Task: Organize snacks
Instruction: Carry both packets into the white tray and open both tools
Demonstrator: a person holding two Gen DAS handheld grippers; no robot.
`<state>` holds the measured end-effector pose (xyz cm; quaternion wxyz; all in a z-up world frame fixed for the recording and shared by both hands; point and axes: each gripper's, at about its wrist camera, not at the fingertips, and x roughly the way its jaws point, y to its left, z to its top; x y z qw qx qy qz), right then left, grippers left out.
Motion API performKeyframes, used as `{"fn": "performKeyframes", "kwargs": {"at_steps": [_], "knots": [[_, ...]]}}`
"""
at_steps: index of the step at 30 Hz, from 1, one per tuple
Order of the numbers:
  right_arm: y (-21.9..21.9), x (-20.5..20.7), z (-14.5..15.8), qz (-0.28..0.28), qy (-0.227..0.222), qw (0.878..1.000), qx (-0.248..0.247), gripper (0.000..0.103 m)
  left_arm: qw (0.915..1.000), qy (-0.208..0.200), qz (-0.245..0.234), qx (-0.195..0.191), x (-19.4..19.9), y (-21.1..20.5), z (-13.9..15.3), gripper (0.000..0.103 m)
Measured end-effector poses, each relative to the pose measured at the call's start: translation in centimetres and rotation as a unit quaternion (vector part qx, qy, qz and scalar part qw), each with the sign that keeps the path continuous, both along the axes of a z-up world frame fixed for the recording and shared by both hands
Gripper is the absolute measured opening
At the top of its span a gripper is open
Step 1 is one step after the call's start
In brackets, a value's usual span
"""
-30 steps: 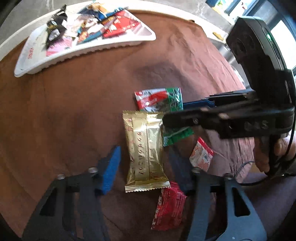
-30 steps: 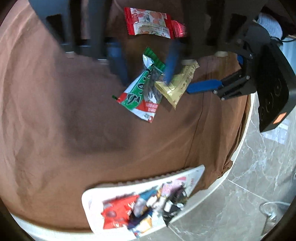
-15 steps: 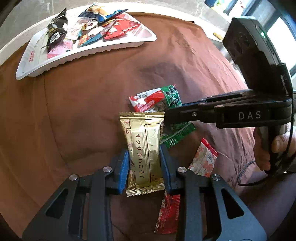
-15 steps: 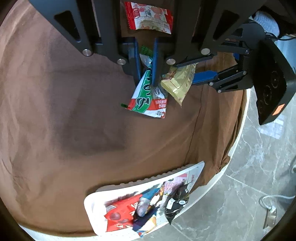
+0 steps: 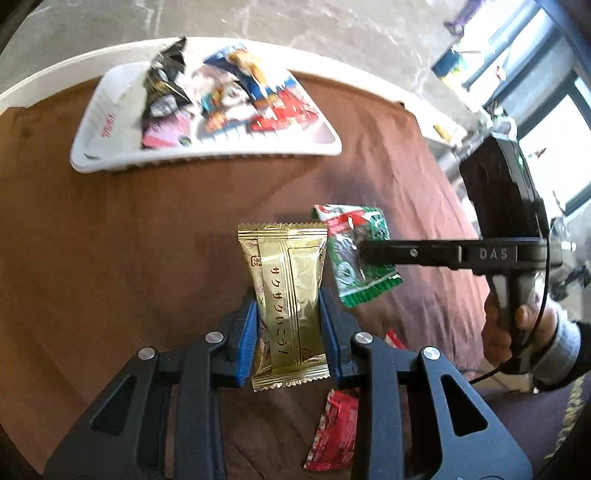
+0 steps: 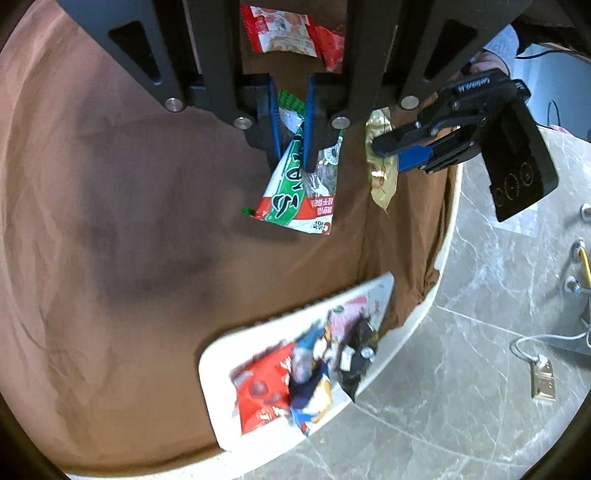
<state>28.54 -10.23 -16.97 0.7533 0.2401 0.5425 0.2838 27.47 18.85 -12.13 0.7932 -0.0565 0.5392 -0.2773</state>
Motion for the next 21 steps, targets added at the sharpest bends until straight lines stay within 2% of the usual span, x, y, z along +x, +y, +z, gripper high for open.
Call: {"fn": "performKeyframes", "kwargs": {"at_steps": [11,17,21], "knots": [[-0.6,5.1,3.5,-0.021,-0.03,0.999,0.023,0.013,0.9984,-0.04,0.041,-0.002,7.2,3.7,3.2,0.029],[1.0,9.3,5.7,-0.023,-0.055,0.998,0.026,0.013,0.9965,-0.048,0.067,-0.008,12.7,6.3,4.1,0.029],[2.7,12.1,6.8,-0.019,-0.069,0.997,0.022,0.013,0.9959,-0.052,0.073,0.006,16.1,7.4,3.9,0.029]]}}
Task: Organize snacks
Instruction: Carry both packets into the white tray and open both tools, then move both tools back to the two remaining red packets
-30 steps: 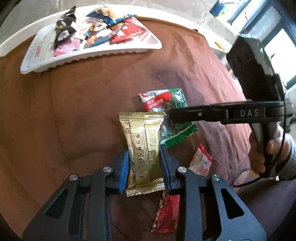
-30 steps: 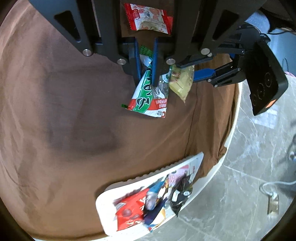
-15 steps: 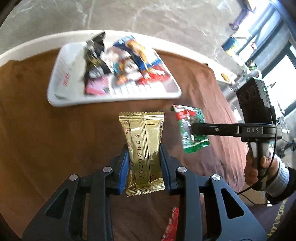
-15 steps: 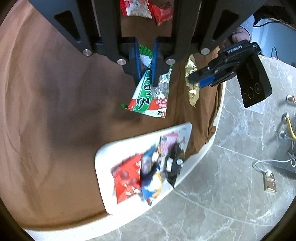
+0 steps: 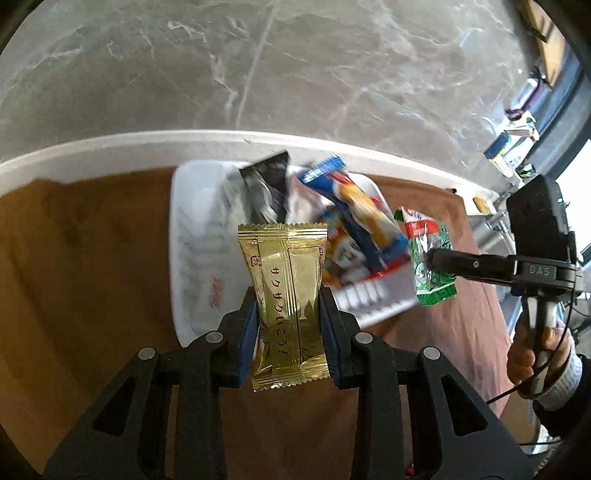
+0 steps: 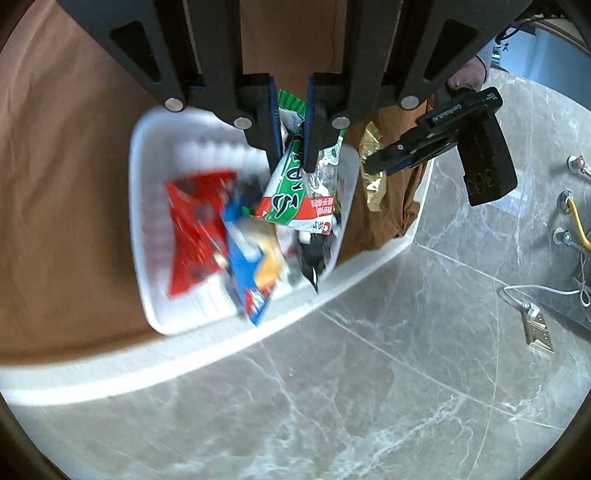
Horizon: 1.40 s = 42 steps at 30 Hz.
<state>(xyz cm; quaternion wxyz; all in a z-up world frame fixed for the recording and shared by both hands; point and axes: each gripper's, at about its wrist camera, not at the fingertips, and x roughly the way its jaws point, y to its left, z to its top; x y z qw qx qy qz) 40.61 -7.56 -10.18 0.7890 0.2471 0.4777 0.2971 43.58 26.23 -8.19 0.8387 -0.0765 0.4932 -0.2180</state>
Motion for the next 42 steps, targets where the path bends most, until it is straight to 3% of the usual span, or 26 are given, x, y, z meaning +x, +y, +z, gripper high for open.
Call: {"fn": "performKeyframes", "kwargs": {"at_steps": [11,15,17,18,21,24,33,40,42], "knots": [[4.6,5.3,-0.7,0.007,-0.007,0.999,-0.041,0.016,0.9991,0.006,0.018,0.037,6.5,1.7,-2.4,0.029],[5.6,6.2,-1.2,0.01,-0.008,0.997,-0.07,0.03,0.9986,0.011,0.025,0.045,7.9,1.8,-3.3,0.031],[6.0,6.0,-0.6,0.011,-0.025,0.996,-0.085,0.039,0.9982,0.011,0.03,0.052,8.1,1.7,-3.5,0.043],[6.1,5.8,-0.3,0.013,-0.035,0.995,-0.091,0.044,0.9978,0.008,0.032,0.058,8.2,1.6,-3.6,0.054],[6.3,5.1,0.6,0.016,-0.059,0.992,-0.106,0.046,0.9963,-0.006,0.03,0.081,8.1,1.0,-3.3,0.056],[6.0,4.1,1.4,0.016,-0.079,0.99,-0.113,0.047,0.9962,-0.01,0.036,0.078,7.9,1.1,-2.9,0.056],[4.1,-0.1,2.9,0.018,-0.099,0.989,-0.108,0.053,0.9957,-0.042,0.033,0.076,4.0,1.0,0.4,0.056],[3.1,-6.5,3.2,0.068,-0.115,0.982,-0.131,0.054,0.9977,-0.046,0.003,0.049,-3.2,-0.5,2.7,0.056],[3.2,-9.0,3.0,0.089,-0.126,0.976,-0.155,0.06,0.9982,-0.04,-0.009,0.042,-5.5,-1.3,2.8,0.056]]}}
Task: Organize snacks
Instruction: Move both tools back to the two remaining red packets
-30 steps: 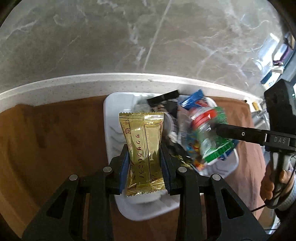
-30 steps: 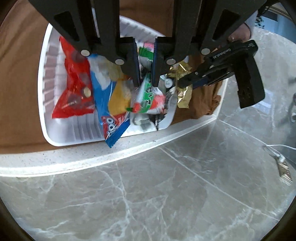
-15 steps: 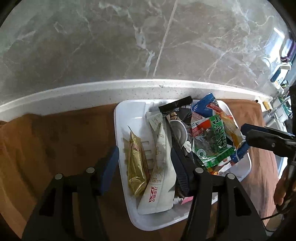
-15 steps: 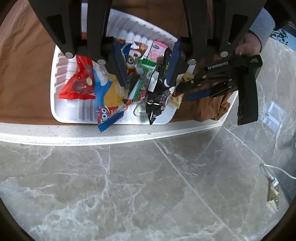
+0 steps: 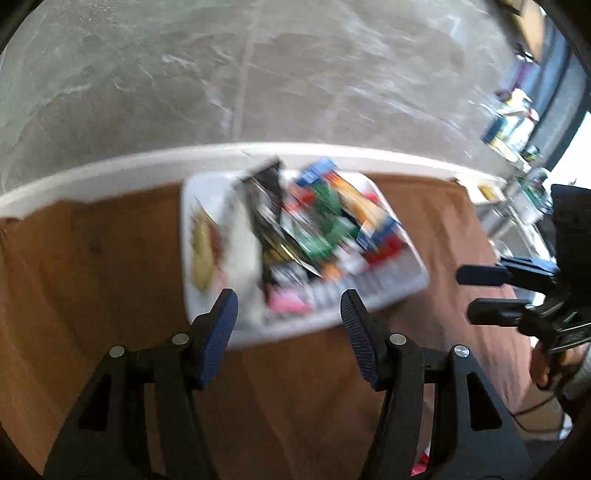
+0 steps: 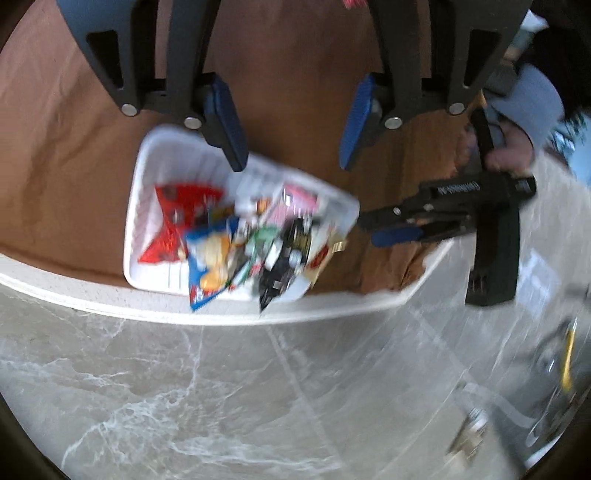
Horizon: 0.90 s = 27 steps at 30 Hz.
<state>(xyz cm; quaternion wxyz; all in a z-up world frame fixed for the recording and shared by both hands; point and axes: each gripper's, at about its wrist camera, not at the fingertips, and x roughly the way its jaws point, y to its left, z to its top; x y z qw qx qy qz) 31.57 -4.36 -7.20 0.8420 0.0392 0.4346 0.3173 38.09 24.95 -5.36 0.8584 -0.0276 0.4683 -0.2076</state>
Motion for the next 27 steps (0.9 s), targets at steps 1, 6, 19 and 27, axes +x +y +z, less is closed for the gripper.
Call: {"fn": "performKeyframes", "kwargs": {"at_steps": [1,6,19,27], "knots": [[-0.1,-1.0,-0.2,0.007,-0.002,1.0,-0.007,0.061,1.0,0.004,-0.007,0.0,-1.6,-0.5,0.0,0.056],[-0.7,-7.0,-2.1,0.061,0.007,0.997,-0.049,0.061,0.998,0.039,-0.05,-0.003,-8.6,-3.2,-0.9,0.056],[2.2,-16.8,-7.0,0.292,-0.036,0.939,-0.179,0.061,0.9718,0.129,-0.191,0.05,-22.0,-10.8,-5.7,0.056],[3.3,-16.4,-8.7,0.343,-0.041,0.917,-0.199,0.061,0.9694,0.151,-0.186,0.055,-22.0,-11.5,-7.3,0.056]]}}
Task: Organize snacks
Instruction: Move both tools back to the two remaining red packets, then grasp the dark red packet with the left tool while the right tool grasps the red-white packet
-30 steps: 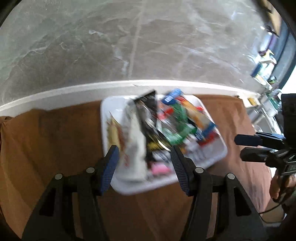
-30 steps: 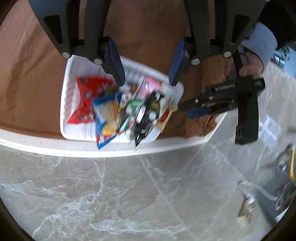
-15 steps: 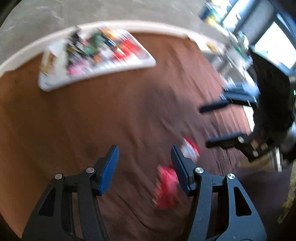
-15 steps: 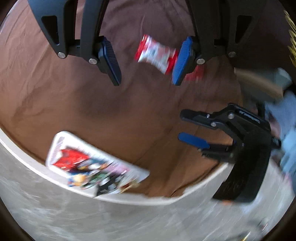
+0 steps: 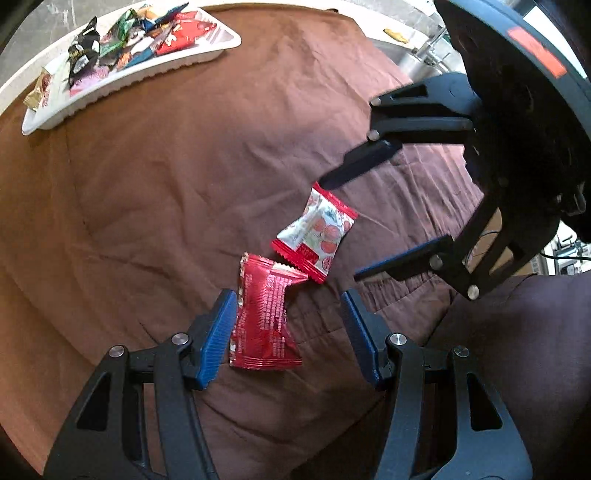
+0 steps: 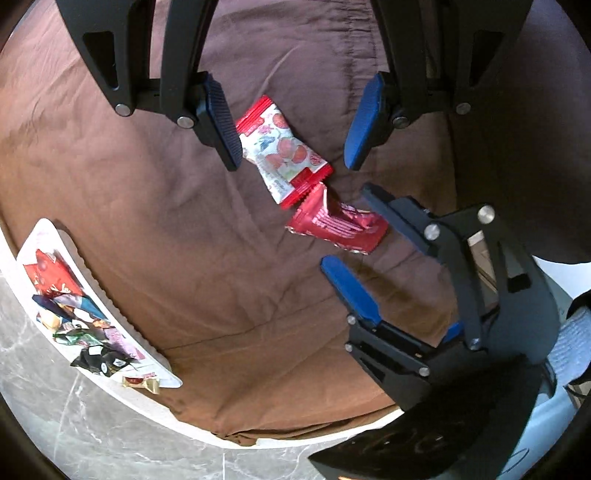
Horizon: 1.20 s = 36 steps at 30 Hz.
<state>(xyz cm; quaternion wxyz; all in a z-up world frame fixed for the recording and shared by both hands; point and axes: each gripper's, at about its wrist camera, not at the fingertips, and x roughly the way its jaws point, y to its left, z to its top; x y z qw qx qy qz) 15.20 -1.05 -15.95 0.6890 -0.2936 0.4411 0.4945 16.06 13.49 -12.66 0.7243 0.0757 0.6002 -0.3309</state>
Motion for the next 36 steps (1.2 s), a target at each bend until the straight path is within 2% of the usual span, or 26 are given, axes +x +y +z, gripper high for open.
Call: {"fn": "performKeyframes", "kwargs": {"at_steps": [11,18,24,36], "knots": [[1.2,0.5,-1.2,0.039,-0.014,0.999,-0.027,0.061,0.9996,0.001,0.002,0.027,0.4,-1.4,-1.8,0.056],[1.4,-0.9,-1.8,0.054,-0.03,0.997,-0.043,0.061,0.9991,-0.008,0.0,0.043,-0.1,-2.2,-2.7,0.056],[1.8,-1.5,-2.4,0.057,-0.04,0.996,-0.055,0.061,0.9986,-0.016,-0.004,0.05,-0.6,-2.6,-3.1,0.056],[2.3,-0.9,-3.0,0.041,-0.028,0.997,-0.055,0.061,0.9972,-0.031,-0.011,0.067,-2.1,-3.3,-3.6,0.056]]}}
